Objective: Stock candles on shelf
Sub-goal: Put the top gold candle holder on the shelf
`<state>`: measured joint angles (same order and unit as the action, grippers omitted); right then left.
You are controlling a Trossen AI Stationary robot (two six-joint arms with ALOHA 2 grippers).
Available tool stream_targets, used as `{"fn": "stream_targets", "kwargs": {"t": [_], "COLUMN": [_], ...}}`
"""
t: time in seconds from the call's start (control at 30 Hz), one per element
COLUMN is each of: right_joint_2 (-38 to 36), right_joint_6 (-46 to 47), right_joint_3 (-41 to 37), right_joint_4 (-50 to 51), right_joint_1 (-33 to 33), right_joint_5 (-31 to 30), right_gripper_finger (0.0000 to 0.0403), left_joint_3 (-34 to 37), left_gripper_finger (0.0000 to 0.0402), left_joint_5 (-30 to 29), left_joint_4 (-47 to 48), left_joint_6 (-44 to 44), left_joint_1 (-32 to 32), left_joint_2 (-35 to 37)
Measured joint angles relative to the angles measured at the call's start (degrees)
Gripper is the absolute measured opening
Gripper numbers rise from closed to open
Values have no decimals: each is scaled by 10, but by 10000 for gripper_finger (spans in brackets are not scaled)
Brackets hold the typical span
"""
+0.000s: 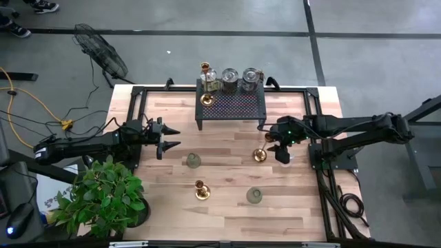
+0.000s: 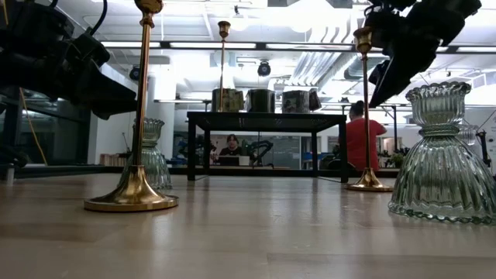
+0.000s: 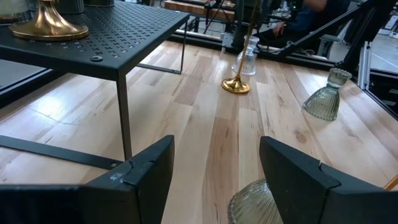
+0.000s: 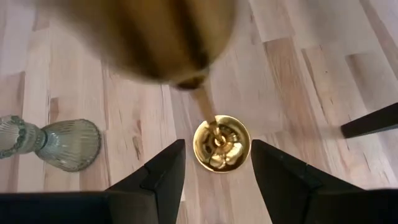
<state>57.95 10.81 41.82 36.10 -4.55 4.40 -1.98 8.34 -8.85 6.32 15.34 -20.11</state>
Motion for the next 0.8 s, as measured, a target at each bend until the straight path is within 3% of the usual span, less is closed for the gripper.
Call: {"fn": "stream_targets", "kwargs": {"t": [0.23, 0.8], "right_joint_2": [0, 0], "right_joint_6": [1, -5], "right_joint_3": [0, 0], "right_joint_4": [-14, -65], "right_joint_1": [1, 1], "right_joint_5": [-29, -30], "right_gripper_finger": [176, 176], "left_joint_3": [0, 0], "left_gripper_finger": [230, 230], "left_joint_5": [0, 0], "left_joint_4": [0, 0], "left_joint_6": [0, 0], "left_joint_1": [0, 0], "left_joint_2": [0, 0]}}
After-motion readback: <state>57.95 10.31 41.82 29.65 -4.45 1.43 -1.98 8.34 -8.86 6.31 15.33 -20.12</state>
